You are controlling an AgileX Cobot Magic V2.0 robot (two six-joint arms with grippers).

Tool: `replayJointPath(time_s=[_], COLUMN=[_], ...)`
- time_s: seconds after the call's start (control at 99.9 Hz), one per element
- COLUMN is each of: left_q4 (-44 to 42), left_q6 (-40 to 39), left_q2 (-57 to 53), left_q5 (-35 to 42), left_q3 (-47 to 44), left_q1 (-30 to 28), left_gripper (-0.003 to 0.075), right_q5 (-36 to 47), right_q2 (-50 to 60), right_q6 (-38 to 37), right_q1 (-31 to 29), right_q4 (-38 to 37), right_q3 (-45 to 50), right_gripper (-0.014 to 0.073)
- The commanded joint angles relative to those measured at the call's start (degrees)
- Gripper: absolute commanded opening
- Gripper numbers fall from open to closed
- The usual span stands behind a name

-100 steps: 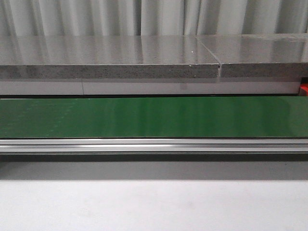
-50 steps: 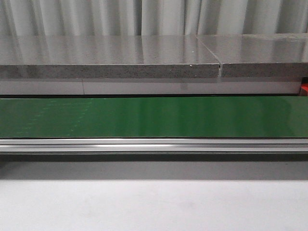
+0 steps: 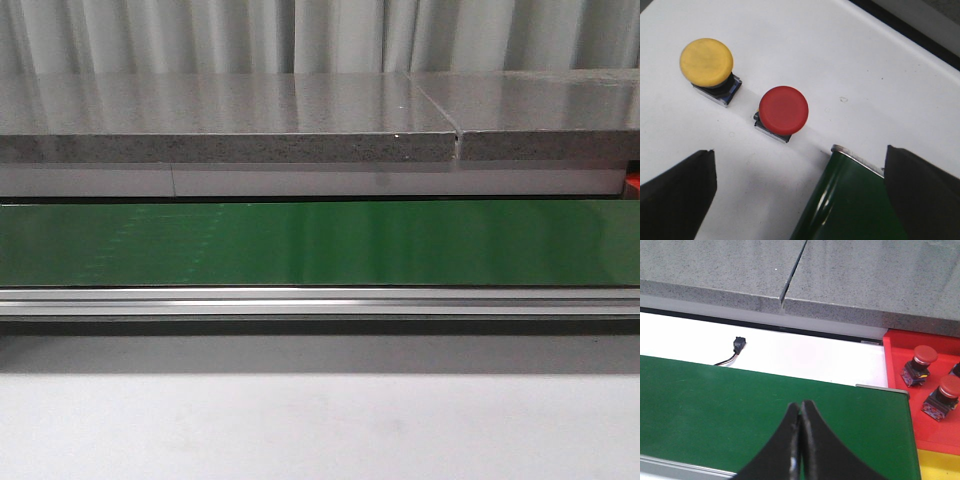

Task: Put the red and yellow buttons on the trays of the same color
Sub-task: 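Move the left gripper to the last red button and grasp it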

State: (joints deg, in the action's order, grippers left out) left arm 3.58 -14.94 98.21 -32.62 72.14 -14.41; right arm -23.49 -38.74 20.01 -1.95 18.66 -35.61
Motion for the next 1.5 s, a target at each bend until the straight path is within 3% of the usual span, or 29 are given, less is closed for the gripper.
replayJointPath(time_s=[0.0, 0.4, 0.961, 1.101, 1.291, 1.412, 1.492], left_q4=[0.0, 0.0, -0.4, -0.4, -0.4, -0.4, -0.4], left_q6=[-0.8, -1.5, -2.7, -2.7, -2.7, -2.7, -2.2], left_q2=[0.5, 9.0, 14.1, 14.1, 13.8, 12.2, 10.3], left_q5=[3.1, 2.8, 4.4, 4.5, 3.7, 3.3, 3.2], left_q3=[3.8, 10.3, 11.1, 11.1, 11.1, 11.1, 11.1], left_q1=[-0.1, -0.1, -0.7, -0.8, -0.8, -0.7, -0.4], left_gripper=[0.0659, 0.0659, 0.0644, 0.0521, 0.0183, 0.0008, -0.0019], right_q5=[3.6, 3.6, 3.6, 3.6, 3.6, 3.6, 3.6], right_q2=[0.1, 0.1, 0.1, 0.1, 0.1, 0.1, 0.1], right_q6=[0.6, 0.6, 0.6, 0.6, 0.6, 0.6, 0.6], right_q1=[0.1, 0.1, 0.1, 0.1, 0.1, 0.1, 0.1], right_q4=[0.4, 0.4, 0.4, 0.4, 0.4, 0.4, 0.4], right_q3=[-1.4, -1.4, -1.4, -1.4, -1.4, -1.4, -1.4], right_gripper=[-0.0067, -0.0067, -0.0067, -0.0067, -0.0067, -0.0067, -0.0067])
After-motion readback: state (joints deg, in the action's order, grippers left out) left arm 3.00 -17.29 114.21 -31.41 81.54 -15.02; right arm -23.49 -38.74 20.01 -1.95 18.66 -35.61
